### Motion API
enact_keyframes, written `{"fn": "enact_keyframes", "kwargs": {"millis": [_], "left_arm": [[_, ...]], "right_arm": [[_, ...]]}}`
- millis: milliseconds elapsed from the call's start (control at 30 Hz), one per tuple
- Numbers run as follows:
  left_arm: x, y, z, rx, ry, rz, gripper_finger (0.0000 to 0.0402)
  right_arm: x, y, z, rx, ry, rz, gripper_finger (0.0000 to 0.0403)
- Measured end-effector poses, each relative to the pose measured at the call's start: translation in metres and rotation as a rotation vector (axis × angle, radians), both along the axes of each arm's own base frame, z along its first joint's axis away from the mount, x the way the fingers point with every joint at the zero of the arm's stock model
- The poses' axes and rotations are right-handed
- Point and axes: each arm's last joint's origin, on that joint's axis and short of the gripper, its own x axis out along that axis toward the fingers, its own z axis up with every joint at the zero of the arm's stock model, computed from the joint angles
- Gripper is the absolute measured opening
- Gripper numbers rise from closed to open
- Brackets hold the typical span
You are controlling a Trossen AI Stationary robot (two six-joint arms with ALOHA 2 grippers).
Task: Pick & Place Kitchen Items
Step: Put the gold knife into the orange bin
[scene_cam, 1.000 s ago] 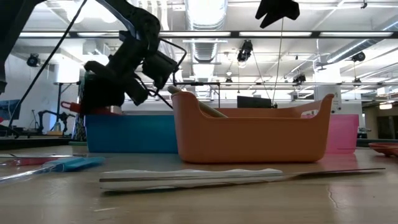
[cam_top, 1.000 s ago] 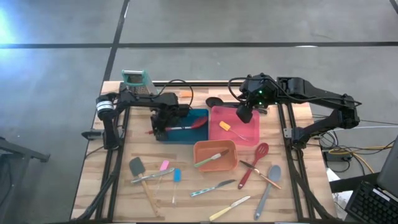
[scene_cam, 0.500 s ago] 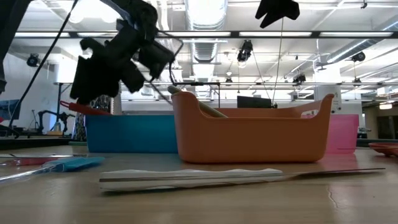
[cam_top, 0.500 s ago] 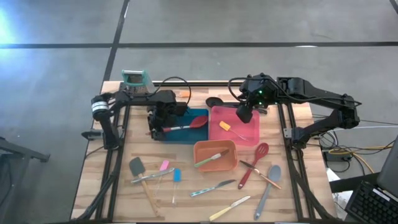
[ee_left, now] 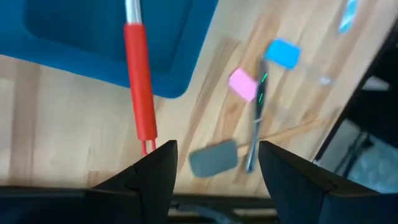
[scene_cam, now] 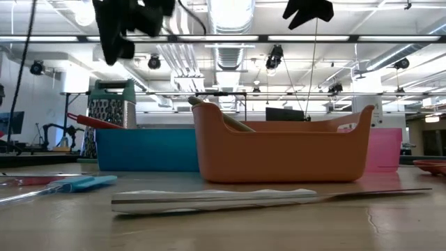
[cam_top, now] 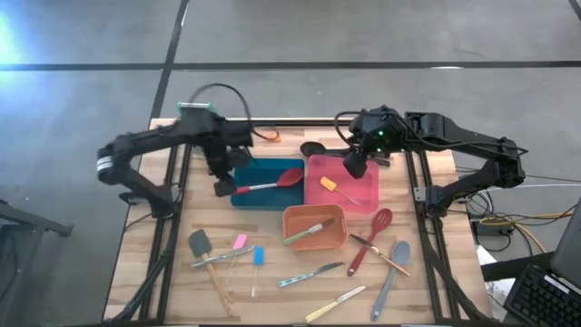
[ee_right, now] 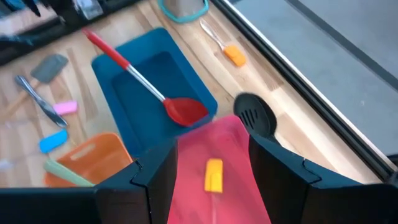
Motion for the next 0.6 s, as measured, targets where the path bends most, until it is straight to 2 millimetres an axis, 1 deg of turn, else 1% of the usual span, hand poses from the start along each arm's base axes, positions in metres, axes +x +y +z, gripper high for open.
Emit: {"fn": "enact_keyframes", "kwargs": {"millis": [133,233,333,500,600], "left_arm": [[-0.02,-0.006,0.034,0.054,-0.203,0.058,0.0229],[-0.035,-0.011,0.056,0.097,-0.398,0.099,0.0229],[-0.05,-0.017,0.073,0.135,-0.582,0.124,0.0229],[-0.075,-0.025,0.099,0.243,-0.863,0.131,0.0229],[-0.09,-0.027,0.109,0.346,-1.013,0.152,0.0229]], "right_arm": [[0.003,0.0,0.003,0.012,-0.045,-0.006,0.0192],[0.004,0.001,0.003,0.074,-0.075,-0.01,0.0192],[0.005,0.004,0.003,0.148,-0.093,0.006,0.0191],[0.007,0.022,0.003,0.211,-0.101,0.043,0.018],[0.008,0.037,0.002,0.248,-0.097,0.066,0.0172]]}}
